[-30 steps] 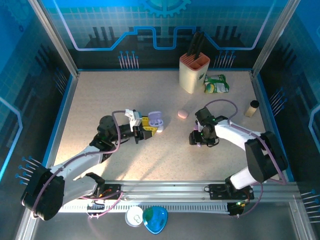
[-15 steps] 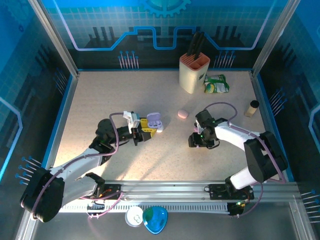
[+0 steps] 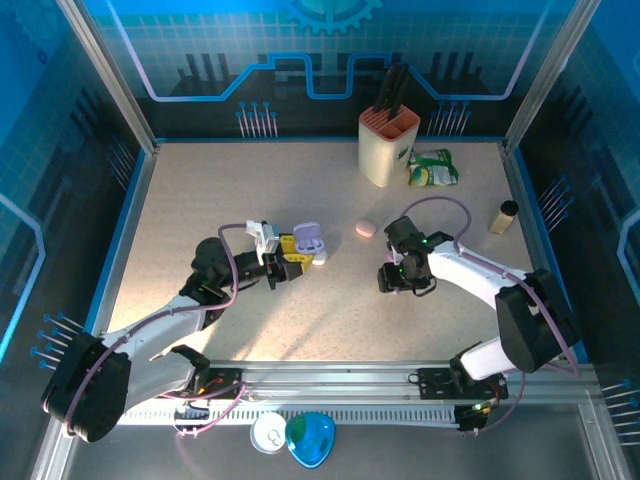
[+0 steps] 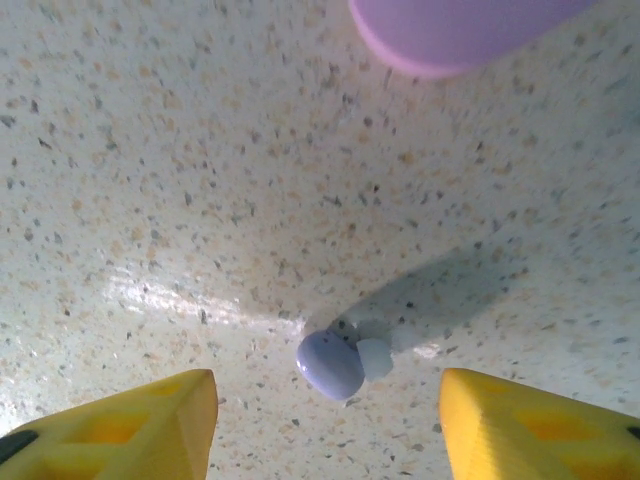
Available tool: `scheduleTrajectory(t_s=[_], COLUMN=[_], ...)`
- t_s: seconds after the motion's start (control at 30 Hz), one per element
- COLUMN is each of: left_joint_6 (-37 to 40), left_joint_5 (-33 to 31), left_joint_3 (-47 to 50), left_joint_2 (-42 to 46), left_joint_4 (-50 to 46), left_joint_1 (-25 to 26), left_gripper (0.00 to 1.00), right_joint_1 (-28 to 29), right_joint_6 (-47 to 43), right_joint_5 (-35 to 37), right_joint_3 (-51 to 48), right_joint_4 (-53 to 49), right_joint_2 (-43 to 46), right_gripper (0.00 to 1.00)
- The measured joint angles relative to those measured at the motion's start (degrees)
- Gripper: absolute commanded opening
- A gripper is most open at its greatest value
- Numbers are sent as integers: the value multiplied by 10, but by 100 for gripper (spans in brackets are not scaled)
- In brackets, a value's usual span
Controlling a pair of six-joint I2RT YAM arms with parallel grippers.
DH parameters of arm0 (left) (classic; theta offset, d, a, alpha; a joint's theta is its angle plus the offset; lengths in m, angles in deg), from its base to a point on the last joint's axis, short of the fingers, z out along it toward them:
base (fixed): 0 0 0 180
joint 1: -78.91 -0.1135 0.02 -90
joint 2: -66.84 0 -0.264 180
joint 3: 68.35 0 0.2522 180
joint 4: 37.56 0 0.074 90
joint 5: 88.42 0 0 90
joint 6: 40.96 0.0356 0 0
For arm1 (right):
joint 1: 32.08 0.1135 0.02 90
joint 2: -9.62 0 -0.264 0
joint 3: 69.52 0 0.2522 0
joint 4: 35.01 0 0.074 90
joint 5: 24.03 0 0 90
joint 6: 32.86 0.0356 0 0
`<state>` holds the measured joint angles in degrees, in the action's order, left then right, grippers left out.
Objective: Insert wireless bluetooth earbuds into charging case
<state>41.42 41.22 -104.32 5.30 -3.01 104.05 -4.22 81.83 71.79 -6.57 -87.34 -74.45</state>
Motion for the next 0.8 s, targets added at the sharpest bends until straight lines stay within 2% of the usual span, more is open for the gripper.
scheduleTrajectory(t_s=[0.17,0.4,0.6,0.8], left_joint_6=[2,5,7,6], left_joint_5=[-9,-16,-24,-30], left_joint_3=[0,0,0,0], left_joint_2=[8,20,25,44], left_joint_4=[-7,-19,-31,-41], left_joint_1=[0,0,-3,-12], left_gripper=[26,26,26,26], right_joint_1=[59,134,172,183], right_joint_6=[-32,-49,-46,-39], right_joint_5=[83,183,250,272], right_joint_3=[71,138,176,188], right_joint_4=[-54,-151,-206,-226], right_joint_2=[-51,-138,-206,-241], right_gripper=[47,38,35,32])
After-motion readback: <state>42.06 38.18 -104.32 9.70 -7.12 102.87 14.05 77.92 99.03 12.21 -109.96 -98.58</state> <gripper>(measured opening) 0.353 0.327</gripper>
